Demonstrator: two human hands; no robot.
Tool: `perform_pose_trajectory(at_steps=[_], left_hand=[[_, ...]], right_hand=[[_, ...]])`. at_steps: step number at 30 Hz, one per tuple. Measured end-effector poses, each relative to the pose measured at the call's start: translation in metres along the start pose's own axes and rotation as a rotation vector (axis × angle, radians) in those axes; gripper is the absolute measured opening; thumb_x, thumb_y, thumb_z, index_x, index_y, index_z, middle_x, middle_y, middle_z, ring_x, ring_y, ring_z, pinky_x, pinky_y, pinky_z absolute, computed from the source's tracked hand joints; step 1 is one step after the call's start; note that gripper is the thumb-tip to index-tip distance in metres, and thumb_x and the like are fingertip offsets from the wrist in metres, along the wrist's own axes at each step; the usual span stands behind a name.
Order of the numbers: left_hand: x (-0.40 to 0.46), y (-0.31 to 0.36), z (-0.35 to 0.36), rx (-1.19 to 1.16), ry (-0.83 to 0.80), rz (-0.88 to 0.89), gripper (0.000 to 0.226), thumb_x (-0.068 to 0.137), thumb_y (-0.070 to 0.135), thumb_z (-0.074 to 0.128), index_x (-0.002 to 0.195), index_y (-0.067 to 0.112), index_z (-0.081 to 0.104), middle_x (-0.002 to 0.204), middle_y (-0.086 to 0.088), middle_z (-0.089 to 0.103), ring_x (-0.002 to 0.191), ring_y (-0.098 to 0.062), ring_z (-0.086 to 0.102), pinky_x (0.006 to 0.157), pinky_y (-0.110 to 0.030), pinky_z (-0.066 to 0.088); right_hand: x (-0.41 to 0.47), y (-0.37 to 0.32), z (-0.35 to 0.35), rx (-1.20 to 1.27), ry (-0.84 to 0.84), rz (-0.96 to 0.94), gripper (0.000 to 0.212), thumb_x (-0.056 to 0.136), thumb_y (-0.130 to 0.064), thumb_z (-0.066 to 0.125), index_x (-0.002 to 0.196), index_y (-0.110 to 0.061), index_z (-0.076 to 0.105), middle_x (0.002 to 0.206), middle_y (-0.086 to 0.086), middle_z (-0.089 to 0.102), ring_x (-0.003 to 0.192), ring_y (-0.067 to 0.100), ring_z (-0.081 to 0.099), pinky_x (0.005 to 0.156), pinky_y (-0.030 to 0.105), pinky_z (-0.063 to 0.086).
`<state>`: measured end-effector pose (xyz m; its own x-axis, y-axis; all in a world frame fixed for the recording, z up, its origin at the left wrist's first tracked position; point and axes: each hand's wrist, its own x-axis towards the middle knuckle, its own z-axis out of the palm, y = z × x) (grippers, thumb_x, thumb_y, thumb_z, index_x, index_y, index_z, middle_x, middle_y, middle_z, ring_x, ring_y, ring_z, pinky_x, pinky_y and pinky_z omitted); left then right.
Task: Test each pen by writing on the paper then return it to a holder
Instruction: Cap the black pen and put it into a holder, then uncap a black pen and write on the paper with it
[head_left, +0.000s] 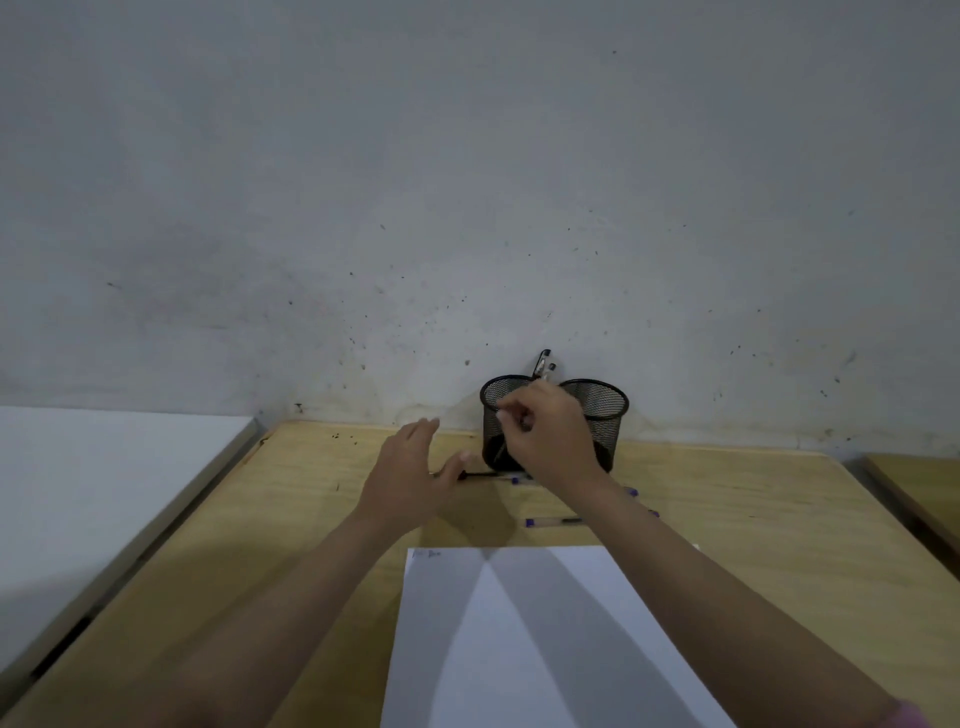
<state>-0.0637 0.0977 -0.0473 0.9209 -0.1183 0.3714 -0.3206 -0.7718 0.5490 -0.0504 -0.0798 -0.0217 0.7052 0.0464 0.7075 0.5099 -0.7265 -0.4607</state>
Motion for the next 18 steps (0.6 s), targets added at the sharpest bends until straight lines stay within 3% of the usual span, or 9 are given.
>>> perform_pose_trajectory(at_steps=[4,9,13,18], left_hand=[[-0.029,-0.034,-0.018,0.158,-0.116,-0.074,0.086,0.077,0.069,0.038,0.14,0.01,0.036,0.147,-0.011,0.037,0.136,-0.026,0.033,0.111,-0.042,0.027],[-0.053,-0.062,-0.023,0.341,-0.353,-0.157,0.074,0.089,0.06,0.032,0.147,0.016,0.016,0.158,-0.003,0.009,0.144,-0.02,0.01,0.114,-0.054,0.01],[-0.059,-0.068,-0.018,0.375,-0.316,-0.123,0.073,0.09,0.06,0.026,0.147,0.017,0.014,0.158,-0.002,0.008,0.145,-0.018,0.008,0.115,-0.054,0.01],[-0.061,-0.071,-0.016,0.329,-0.269,-0.123,0.077,0.083,0.063,0.024,0.146,0.018,0.02,0.157,0.0,0.012,0.144,-0.016,0.01,0.114,-0.052,0.01]], right_hand=[[-0.015,-0.013,0.022,-0.008,-0.25,0.069,0.016,0.082,-0.013,0.059,0.094,-0.009,0.069,0.087,0.007,0.067,0.087,0.025,0.059,0.077,0.042,0.051],[-0.027,-0.023,0.045,-0.164,-0.469,0.126,0.029,0.085,-0.015,0.057,0.112,-0.011,0.064,0.112,0.007,0.066,0.109,0.029,0.052,0.089,0.041,0.048],[-0.028,-0.026,0.061,-0.288,-0.53,0.123,0.03,0.087,-0.016,0.054,0.116,-0.011,0.062,0.119,0.009,0.062,0.115,0.031,0.047,0.091,0.042,0.046],[-0.033,-0.023,0.076,-0.279,-0.53,0.162,0.028,0.086,-0.006,0.046,0.104,-0.012,0.067,0.109,0.007,0.065,0.105,0.03,0.05,0.085,0.04,0.046]])
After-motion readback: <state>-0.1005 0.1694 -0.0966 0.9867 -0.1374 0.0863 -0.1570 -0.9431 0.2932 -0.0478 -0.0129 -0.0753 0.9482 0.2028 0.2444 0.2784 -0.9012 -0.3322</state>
